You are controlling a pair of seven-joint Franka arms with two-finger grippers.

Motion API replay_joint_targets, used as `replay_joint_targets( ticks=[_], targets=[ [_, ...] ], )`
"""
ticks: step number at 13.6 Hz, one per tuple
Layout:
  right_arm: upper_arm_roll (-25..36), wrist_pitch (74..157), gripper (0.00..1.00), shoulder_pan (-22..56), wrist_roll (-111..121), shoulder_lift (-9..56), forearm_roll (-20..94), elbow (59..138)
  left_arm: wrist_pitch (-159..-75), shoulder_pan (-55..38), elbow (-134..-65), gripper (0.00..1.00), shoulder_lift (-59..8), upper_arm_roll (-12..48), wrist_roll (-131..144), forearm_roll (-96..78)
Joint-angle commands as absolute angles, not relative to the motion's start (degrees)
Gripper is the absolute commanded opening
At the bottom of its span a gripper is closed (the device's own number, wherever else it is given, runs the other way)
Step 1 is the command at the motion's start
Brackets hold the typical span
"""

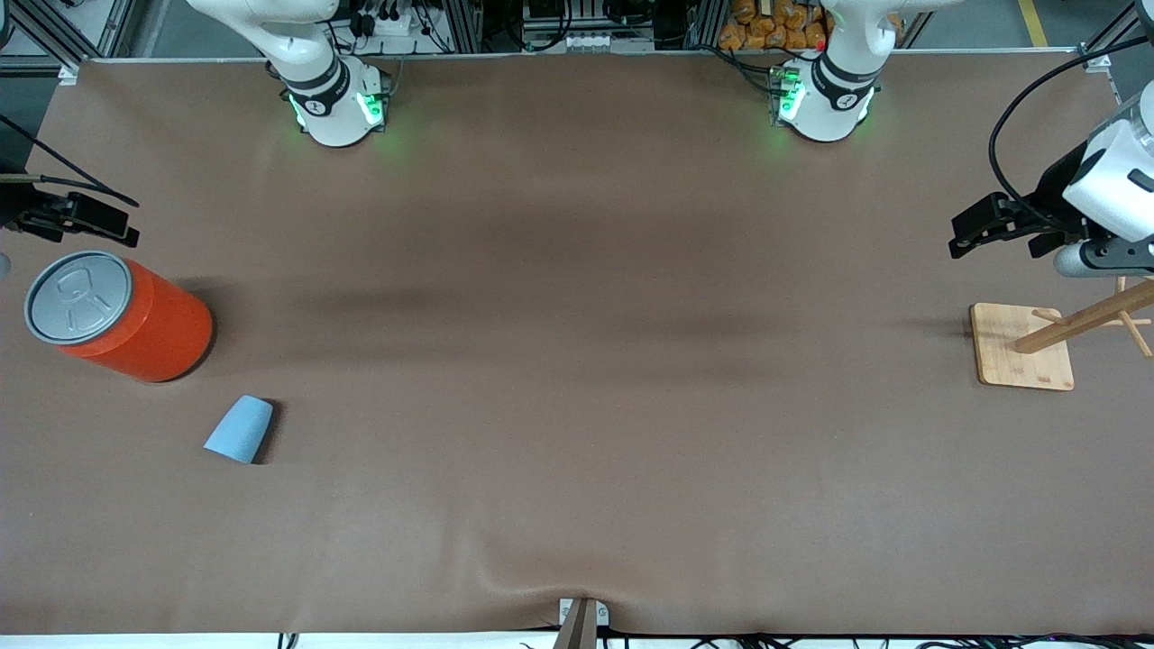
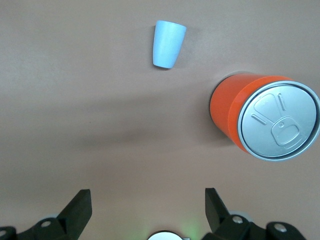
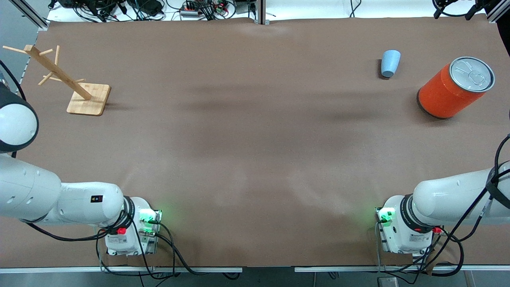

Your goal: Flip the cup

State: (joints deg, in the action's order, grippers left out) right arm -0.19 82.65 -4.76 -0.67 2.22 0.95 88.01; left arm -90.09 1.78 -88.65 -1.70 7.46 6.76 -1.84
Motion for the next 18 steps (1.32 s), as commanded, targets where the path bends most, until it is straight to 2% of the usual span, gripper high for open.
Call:
replay_joint_targets(
  ticks=[1, 7, 14, 18],
  targets=[
    [-0.4, 82.4, 1.0, -5.1, 0.0, 2.5, 0.7, 87.5, -90.2, 2.5, -88.3, 1.0, -1.8, 8.1, 6.1, -1.9],
    [-0.4, 82.7, 1.0, -5.2, 0.0, 2.6, 1.0, 88.1, -90.2, 2.5, -88.2, 1.0, -1.8, 8.1, 6.2, -1.6],
    [-0.4, 90.2, 1.0, -5.6, 0.0, 3.0, 1.0, 95.0, -90.2, 2.2, -88.2, 1.0, -1.9, 8.1, 6.2, -1.7],
    [-0.4, 91.8, 1.0, -5.5, 0.1, 4.5, 1.0, 95.9, -90.2, 2.1, -88.2, 1.0, -2.0, 8.1, 6.2, -1.7]
  ],
)
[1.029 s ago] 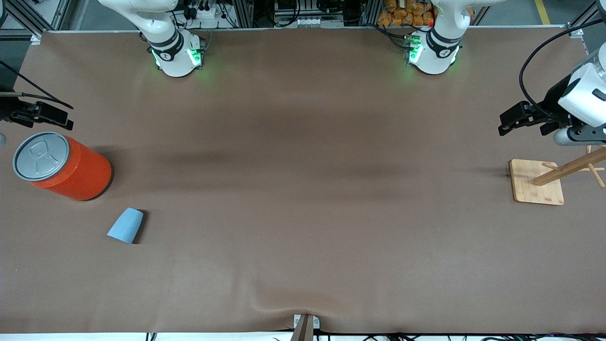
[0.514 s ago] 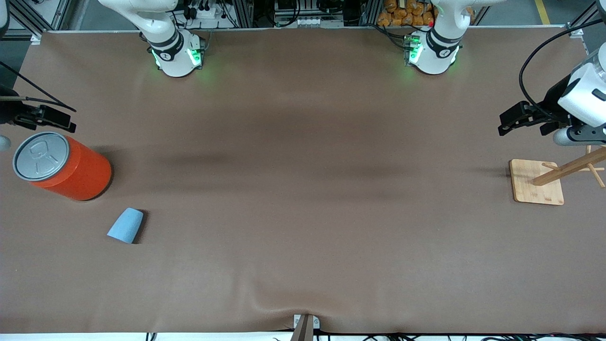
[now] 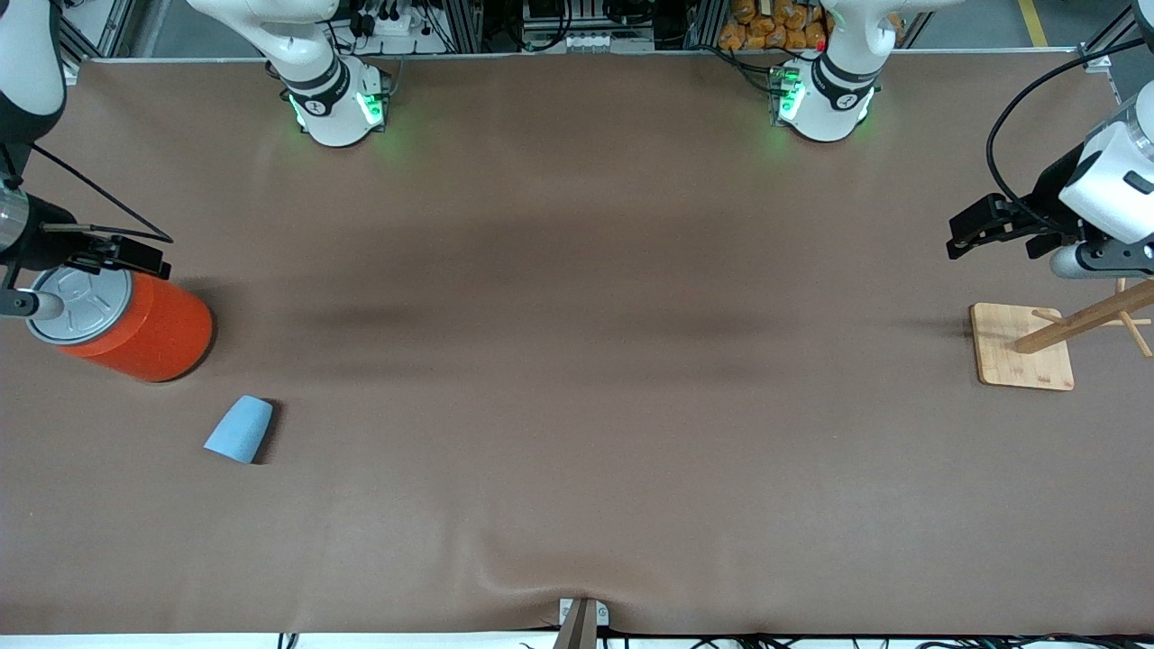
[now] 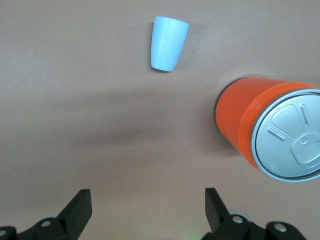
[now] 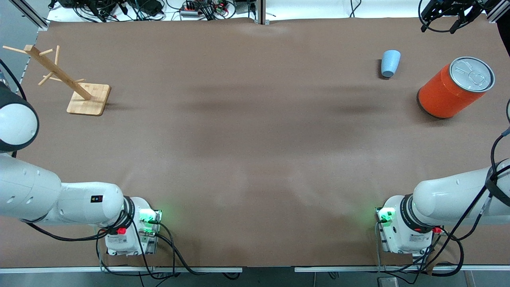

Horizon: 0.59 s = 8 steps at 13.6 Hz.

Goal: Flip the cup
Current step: 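Reach the right gripper down to the blue cup beside the orange can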

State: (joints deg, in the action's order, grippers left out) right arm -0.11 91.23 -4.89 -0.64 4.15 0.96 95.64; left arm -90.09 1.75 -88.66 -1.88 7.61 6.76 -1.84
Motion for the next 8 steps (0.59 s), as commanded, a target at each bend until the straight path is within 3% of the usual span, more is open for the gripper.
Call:
replay_joint_targets(
  ticks=[1, 4, 8],
  targets=[
    [-0.4, 92.5, 1.0, -5.8, 0.2, 5.5, 1.1, 96.0, -90.2, 2.2, -88.2, 1.0, -2.0, 8.1, 6.2, -1.7],
    [-0.4, 95.3, 1.0, -5.8, 0.4, 11.9, 1.1, 95.9, -90.2, 2.5, -88.2, 1.0, -2.0, 8.1, 6.2, -1.7],
    [-0.4, 105.5, 1.0, -5.7, 2.4, 21.6, 1.1, 95.8, -90.2, 2.4, -88.2, 1.0, -2.0, 8.1, 6.2, -1.7]
  ],
)
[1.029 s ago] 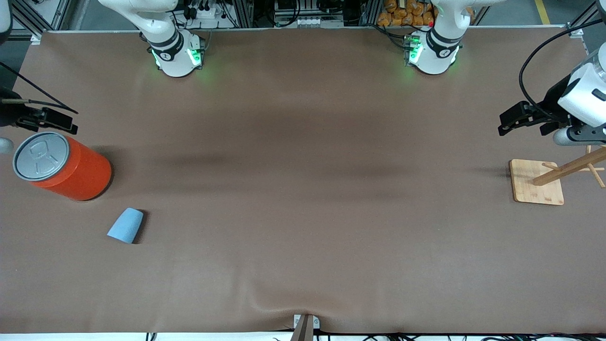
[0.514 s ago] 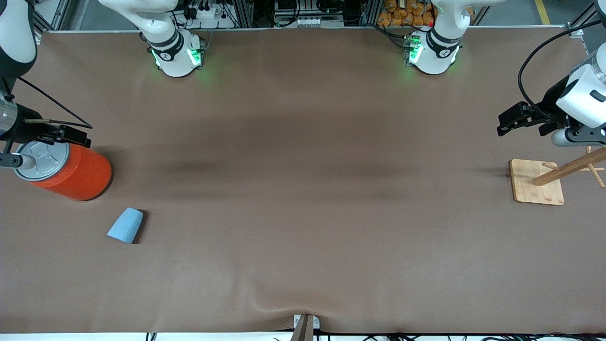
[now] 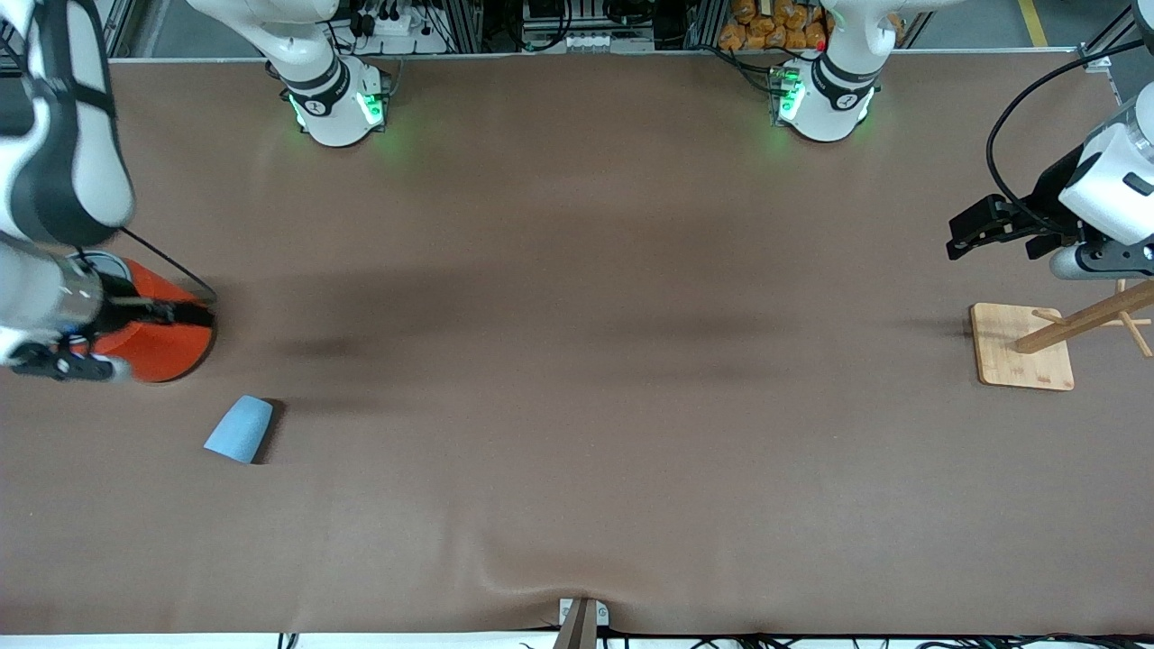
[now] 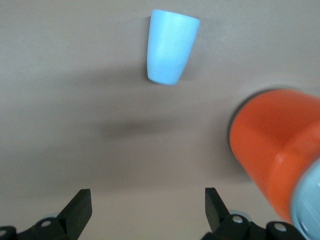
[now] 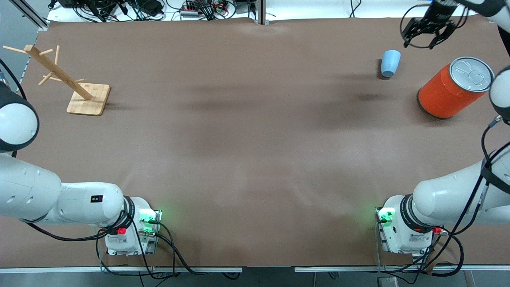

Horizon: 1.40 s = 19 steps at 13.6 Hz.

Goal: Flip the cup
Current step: 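Reach the right gripper down to the blue cup beside the orange can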

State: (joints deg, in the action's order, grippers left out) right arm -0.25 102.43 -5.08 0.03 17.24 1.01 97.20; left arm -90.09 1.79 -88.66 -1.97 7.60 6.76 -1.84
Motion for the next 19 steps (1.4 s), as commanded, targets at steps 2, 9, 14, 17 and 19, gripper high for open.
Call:
replay_joint_targets(
  ticks=[2, 9, 14, 17, 19],
  targets=[
    [-0.4, 110.3, 1.0, -7.5, 4.8, 25.6, 1.1, 95.7, -90.2, 2.3, -88.2, 1.0, -2.0, 8.1, 6.2, -1.7],
    [-0.4, 127.7, 1.0, -7.1, 5.4, 34.4, 1.1, 95.2, -90.2, 2.3, -88.2, 1.0, -2.0, 8.1, 6.2, -1.7],
    [-0.4, 136.2, 1.0, -7.1, 5.3, 39.4, 1.2, 94.7, -90.2, 2.4, -88.2, 1.0, -2.0, 8.0, 6.3, -1.7],
    [-0.5, 137.9, 1.0, -7.1, 5.4, 40.3, 1.1, 94.7, -90.2, 2.1, -88.2, 1.0, -2.1, 8.0, 6.3, -1.7],
    [-0.4, 138.4, 0.5, -7.1, 7.6, 40.6, 0.9, 94.7, -90.2, 2.3, -88.2, 1.0, -2.1, 8.1, 6.3, -1.7]
  ],
)
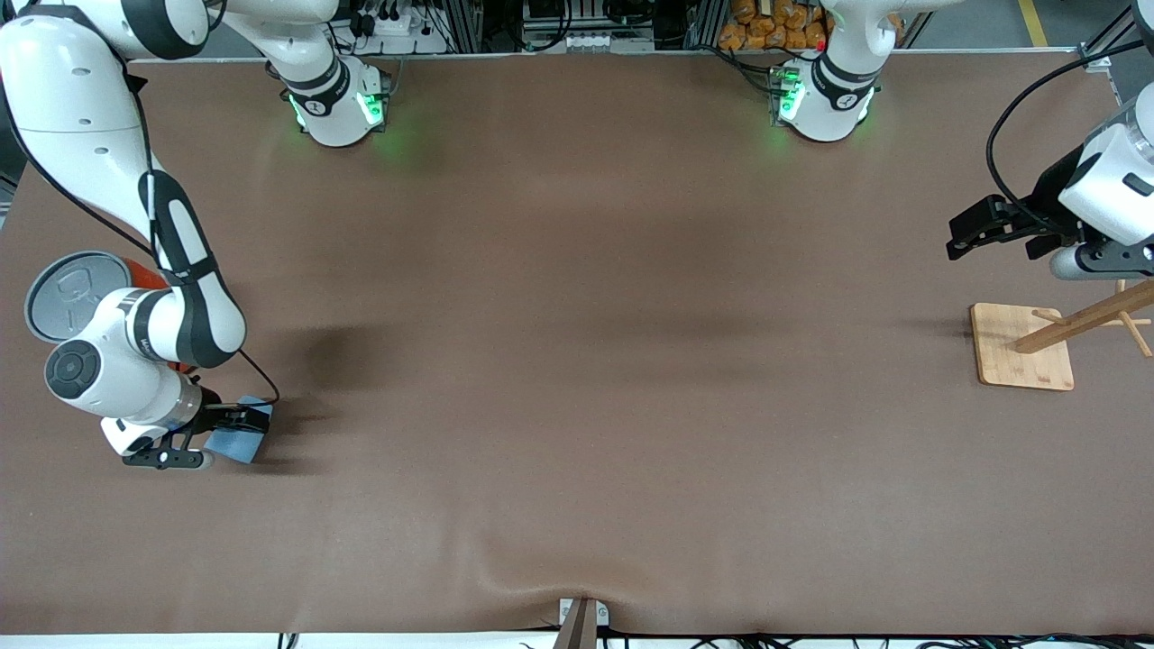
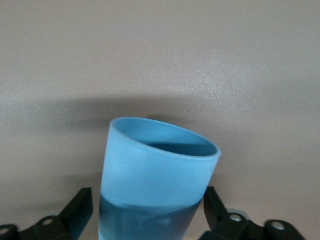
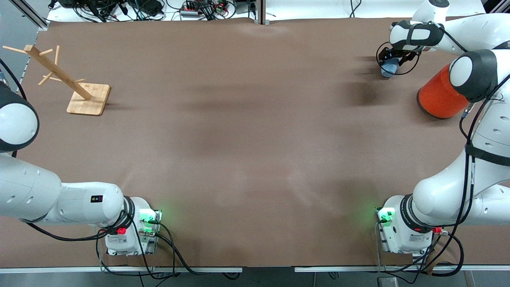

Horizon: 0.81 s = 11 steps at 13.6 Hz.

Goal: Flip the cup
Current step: 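Close the right gripper around the lying blue cup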

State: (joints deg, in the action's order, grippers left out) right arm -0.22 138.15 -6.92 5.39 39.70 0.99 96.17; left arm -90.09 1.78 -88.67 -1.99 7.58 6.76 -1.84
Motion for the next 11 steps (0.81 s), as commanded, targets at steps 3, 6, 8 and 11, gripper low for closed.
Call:
replay_joint_targets(
  ticks=[3, 6, 8, 11],
  targets=[
    [-0.5, 139.3, 0.31, -7.7, 15.0, 40.5, 1.1, 94.9, -90.2, 2.5, -88.2, 1.0, -2.1, 8.1, 6.3, -1.7],
    [-0.7, 138.4, 0.33, -8.3, 23.6, 39.5, 1.2, 95.5, -90.2, 2.3, -88.3, 1.0, -2.1, 8.0, 6.4, -1.6],
    [-1.7, 138.1, 0.33, -8.4, 25.7, 36.6, 1.2, 98.3, -90.2, 2.4, -88.3, 1.0, -2.1, 7.9, 6.4, -1.6],
    [-4.9, 137.9, 0.33, -7.9, 30.4, 30.5, 1.1, 104.0, -90.2, 2.3, -88.3, 1.0, -2.3, 7.8, 6.4, -1.6]
  ],
)
